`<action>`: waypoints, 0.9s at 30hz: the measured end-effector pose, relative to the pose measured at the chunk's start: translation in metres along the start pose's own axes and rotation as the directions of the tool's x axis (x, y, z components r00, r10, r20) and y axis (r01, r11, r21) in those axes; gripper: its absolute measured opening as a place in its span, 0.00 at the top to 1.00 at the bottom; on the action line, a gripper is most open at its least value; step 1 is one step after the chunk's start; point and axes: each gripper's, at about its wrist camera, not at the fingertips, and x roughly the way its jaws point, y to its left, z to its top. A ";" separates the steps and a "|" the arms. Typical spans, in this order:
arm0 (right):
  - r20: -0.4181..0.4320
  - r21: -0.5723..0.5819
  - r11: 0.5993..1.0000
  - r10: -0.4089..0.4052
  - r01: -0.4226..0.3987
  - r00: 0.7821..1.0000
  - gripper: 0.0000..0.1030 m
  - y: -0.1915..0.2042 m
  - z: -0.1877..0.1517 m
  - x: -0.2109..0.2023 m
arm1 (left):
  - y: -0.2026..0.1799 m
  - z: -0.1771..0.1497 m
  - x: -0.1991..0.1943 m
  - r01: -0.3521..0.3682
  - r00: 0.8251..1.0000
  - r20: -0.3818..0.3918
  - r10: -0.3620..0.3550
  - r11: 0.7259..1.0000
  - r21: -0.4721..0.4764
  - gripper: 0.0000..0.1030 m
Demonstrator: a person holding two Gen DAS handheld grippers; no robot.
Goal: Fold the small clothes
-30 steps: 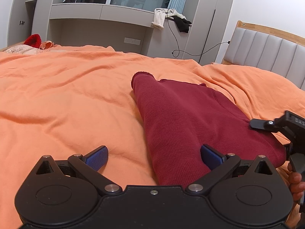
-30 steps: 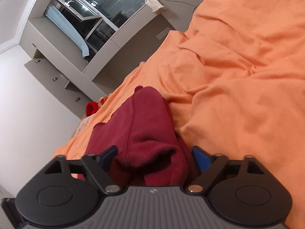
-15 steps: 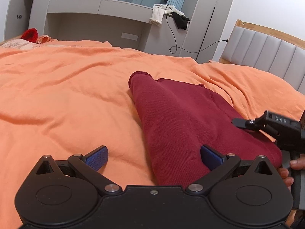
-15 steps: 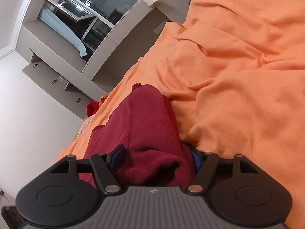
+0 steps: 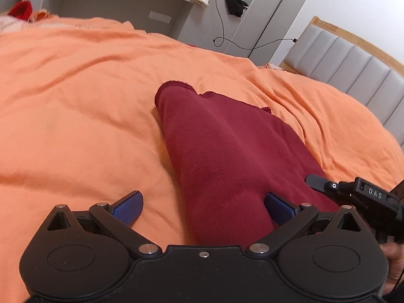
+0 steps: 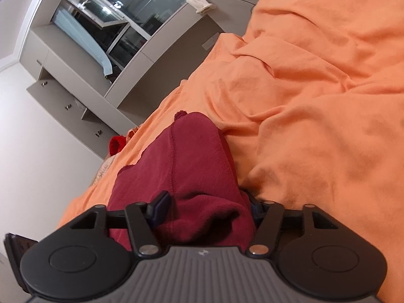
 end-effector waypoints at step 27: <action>0.155 -0.213 0.972 -0.065 0.097 0.986 0.14 0.035 -0.020 -0.055 | -0.032 -0.025 -0.057 -0.168 0.973 0.165 0.159 0.985 0.045 0.01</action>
